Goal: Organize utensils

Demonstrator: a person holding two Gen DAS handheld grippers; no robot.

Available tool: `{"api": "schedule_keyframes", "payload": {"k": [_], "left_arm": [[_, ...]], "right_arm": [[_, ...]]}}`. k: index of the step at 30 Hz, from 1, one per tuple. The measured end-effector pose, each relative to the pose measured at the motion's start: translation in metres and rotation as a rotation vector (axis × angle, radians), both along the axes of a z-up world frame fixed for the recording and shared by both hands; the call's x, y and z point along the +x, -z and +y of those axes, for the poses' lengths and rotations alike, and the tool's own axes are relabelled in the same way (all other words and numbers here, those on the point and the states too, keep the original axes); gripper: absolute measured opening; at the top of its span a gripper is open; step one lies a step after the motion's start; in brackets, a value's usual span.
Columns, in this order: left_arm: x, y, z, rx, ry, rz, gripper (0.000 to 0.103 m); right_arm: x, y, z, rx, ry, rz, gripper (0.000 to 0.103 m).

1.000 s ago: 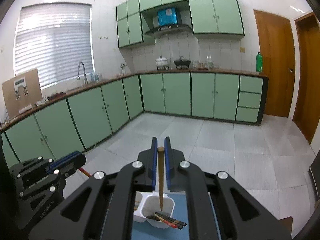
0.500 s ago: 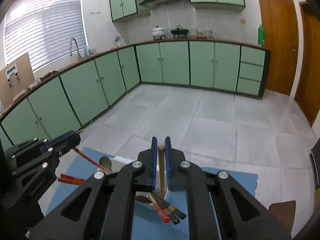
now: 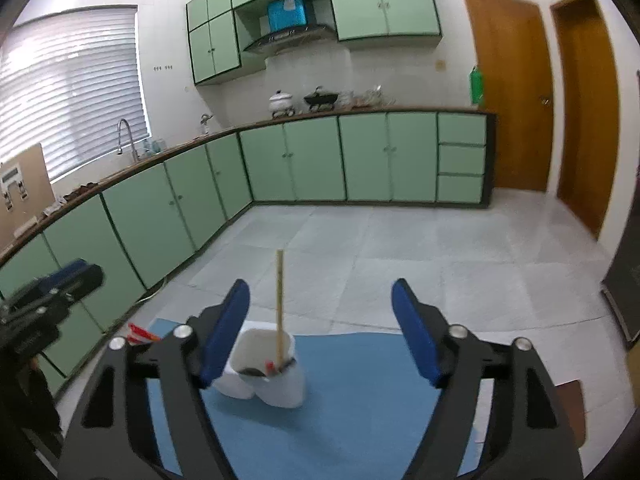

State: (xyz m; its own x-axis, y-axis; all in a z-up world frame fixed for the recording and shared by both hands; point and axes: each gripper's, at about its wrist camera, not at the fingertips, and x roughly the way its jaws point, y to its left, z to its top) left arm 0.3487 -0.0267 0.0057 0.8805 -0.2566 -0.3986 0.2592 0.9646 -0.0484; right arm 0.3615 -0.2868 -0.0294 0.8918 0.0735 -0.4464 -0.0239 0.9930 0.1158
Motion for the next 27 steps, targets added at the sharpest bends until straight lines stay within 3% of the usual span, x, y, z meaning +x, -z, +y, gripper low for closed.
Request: {"api": "schedule_keyframes", "payload": {"k": [3, 12, 19, 27], "left_arm": [[-0.027, -0.003, 0.005, -0.007, -0.007, -0.023, 0.076], [-0.106, 0.007, 0.015, -0.004, -0.053, -0.014, 0.095], [-0.161, 0.01, 0.014, 0.042, -0.056, -0.012, 0.097], [-0.212, 0.001, 0.015, 0.02, -0.03, -0.041, 0.097]], "right_arm": [[-0.035, 0.001, -0.006, -0.002, 0.017, -0.024, 0.086], [-0.125, 0.013, 0.004, -0.027, 0.0, -0.026, 0.096], [-0.175, 0.014, 0.018, -0.008, -0.029, -0.016, 0.098], [-0.216, -0.001, 0.036, -0.031, -0.091, -0.042, 0.098]]}}
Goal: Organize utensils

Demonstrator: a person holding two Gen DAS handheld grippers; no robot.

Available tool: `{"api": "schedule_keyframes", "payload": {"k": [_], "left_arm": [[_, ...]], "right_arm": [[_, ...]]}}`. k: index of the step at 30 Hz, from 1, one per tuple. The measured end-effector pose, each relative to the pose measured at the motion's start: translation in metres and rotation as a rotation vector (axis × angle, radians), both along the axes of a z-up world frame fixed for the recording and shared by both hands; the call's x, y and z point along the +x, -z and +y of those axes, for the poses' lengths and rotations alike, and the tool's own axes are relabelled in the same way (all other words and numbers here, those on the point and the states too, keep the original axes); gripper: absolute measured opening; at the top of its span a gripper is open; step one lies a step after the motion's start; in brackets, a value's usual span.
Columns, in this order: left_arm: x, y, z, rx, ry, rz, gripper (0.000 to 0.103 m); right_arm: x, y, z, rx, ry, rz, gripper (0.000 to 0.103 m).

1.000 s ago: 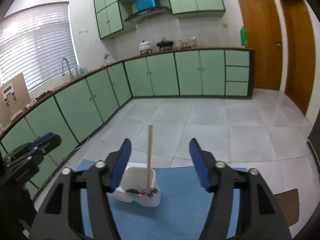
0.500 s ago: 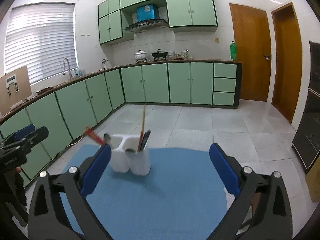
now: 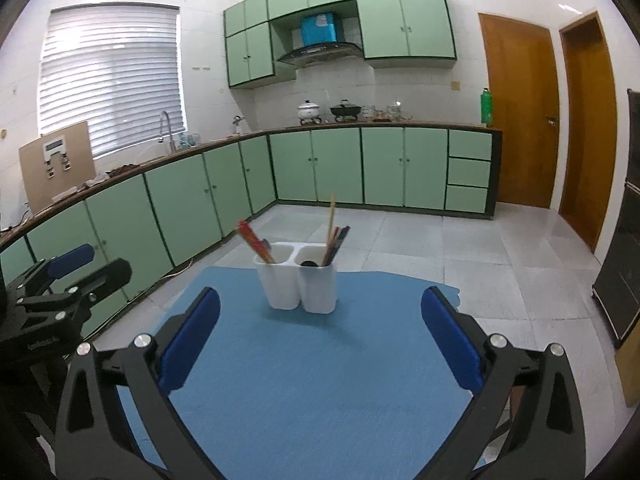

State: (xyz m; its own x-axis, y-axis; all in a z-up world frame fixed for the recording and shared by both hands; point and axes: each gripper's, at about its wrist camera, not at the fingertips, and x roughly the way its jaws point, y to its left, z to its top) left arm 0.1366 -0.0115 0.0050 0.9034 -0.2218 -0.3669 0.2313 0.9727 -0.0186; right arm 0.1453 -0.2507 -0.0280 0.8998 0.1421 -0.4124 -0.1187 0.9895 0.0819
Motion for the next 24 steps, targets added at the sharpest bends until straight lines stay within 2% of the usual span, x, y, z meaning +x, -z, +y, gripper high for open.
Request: {"api": "schedule_keyframes", "payload": {"k": [10, 24], "left_arm": [[-0.043, -0.013, 0.003, -0.013, -0.007, -0.043, 0.097], [-0.054, -0.016, 0.005, -0.016, -0.013, -0.058, 0.097]], "right_arm": [[-0.037, -0.018, 0.015, -0.02, -0.046, -0.044, 0.098], [-0.049, -0.029, 0.02, -0.014, -0.055, -0.066, 0.098]]}}
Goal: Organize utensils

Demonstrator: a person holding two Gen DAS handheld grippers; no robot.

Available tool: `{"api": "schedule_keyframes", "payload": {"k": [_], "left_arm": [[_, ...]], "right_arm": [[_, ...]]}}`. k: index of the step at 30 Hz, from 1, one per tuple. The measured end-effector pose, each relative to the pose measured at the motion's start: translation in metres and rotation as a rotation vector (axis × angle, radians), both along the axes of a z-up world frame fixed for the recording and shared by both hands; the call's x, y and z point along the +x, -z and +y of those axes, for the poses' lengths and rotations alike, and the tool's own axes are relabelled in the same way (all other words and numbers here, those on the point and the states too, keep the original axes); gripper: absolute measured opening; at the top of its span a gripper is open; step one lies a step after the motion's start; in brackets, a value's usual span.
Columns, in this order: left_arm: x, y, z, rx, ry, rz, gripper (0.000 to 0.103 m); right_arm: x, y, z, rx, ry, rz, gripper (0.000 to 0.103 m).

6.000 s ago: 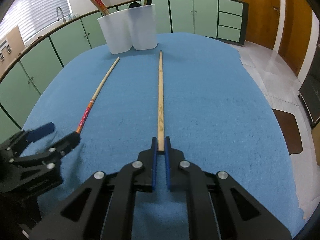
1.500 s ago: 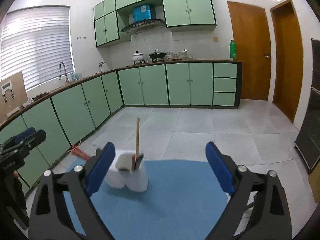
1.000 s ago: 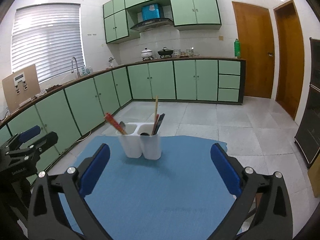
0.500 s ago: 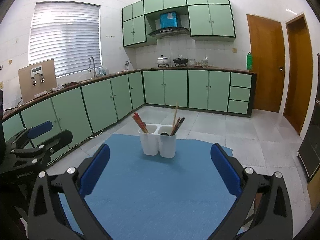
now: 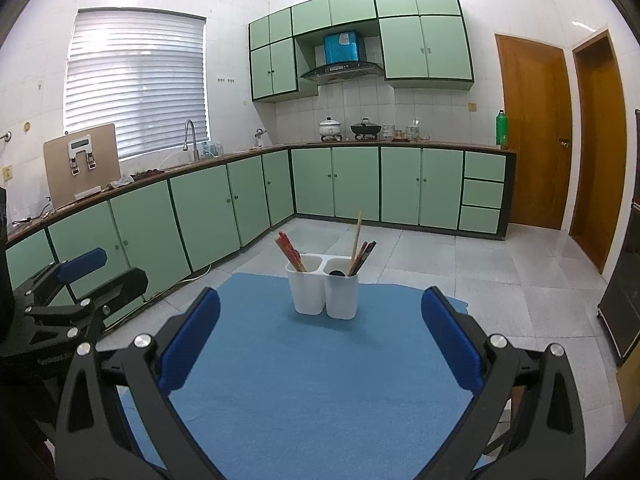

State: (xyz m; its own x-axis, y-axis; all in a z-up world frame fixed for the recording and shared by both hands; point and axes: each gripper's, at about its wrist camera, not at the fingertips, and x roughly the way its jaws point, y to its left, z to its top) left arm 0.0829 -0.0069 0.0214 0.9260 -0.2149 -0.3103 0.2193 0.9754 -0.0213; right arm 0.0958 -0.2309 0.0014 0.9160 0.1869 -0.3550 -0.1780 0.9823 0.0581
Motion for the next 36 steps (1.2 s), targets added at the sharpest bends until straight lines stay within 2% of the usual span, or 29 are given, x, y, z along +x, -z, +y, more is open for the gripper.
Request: {"api": "schedule_keyframes", "payload": {"k": [36], "left_arm": [[-0.005, -0.0058, -0.0027, 0.007, -0.004, -0.012, 0.097]], "right_arm": [[-0.0003, 0.0004, 0.0012, 0.0, -0.003, -0.002, 0.098]]}}
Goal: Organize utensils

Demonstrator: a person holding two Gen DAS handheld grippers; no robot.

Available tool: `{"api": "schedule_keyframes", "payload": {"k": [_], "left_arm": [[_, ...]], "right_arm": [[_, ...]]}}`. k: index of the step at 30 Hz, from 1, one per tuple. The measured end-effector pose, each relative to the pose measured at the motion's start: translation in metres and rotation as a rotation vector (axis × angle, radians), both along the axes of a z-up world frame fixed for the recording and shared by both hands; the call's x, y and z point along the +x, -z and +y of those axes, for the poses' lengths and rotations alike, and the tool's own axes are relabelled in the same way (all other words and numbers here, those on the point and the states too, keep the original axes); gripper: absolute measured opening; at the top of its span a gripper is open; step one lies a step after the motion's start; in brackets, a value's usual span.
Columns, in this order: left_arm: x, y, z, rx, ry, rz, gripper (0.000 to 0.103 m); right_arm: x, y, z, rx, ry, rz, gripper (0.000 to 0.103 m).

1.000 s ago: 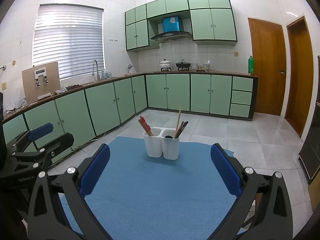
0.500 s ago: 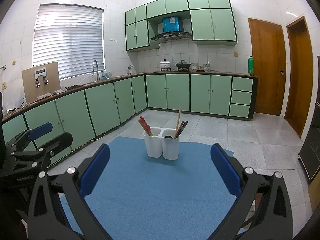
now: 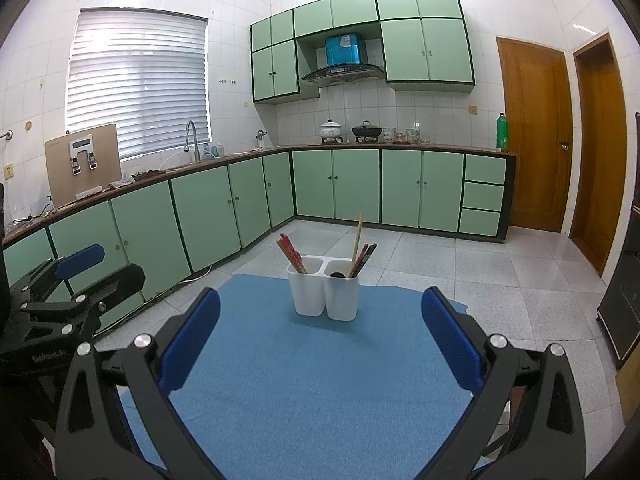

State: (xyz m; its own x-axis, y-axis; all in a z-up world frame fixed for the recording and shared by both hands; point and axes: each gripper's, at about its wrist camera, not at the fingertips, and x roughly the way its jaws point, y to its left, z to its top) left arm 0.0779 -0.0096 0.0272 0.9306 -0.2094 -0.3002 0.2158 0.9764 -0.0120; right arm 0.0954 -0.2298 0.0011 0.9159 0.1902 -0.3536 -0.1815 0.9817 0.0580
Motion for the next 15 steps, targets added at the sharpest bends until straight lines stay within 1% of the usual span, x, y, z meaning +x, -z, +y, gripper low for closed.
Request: {"api": "schedule_keyframes", "payload": {"k": [15], "left_arm": [[0.0007, -0.0039, -0.0001, -0.004, 0.0, 0.0, 0.097]], "right_arm": [[-0.0008, -0.007, 0.0019, -0.006, -0.006, -0.003, 0.098]]}}
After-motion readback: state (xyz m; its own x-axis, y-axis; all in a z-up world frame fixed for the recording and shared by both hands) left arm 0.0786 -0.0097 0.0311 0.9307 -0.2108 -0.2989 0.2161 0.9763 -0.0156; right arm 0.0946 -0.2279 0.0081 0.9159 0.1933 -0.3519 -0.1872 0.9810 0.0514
